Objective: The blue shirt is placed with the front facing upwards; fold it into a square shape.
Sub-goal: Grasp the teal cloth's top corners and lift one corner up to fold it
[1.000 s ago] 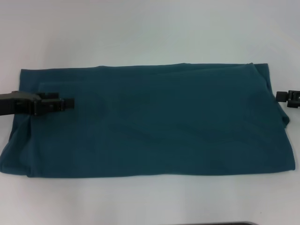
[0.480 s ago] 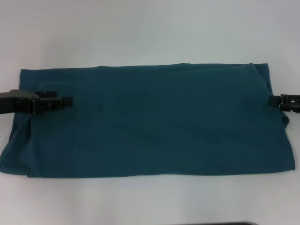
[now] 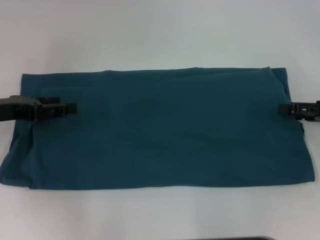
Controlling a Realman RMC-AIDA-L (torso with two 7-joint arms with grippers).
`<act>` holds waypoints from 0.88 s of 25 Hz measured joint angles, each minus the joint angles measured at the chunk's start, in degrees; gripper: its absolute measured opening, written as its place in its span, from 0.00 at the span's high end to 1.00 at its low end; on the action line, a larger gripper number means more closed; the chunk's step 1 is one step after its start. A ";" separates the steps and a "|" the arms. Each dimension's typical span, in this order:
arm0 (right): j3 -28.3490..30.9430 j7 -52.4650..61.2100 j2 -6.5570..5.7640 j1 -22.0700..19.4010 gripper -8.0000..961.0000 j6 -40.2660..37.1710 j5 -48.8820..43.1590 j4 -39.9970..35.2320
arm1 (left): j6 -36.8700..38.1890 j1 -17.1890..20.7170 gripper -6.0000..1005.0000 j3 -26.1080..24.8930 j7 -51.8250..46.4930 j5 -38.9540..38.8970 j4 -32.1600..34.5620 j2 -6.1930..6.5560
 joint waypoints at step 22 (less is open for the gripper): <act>-0.41 -0.20 0.26 1.52 0.17 4.64 0.08 -1.29 | -0.54 -0.32 0.28 -0.05 0.00 0.00 0.00 0.15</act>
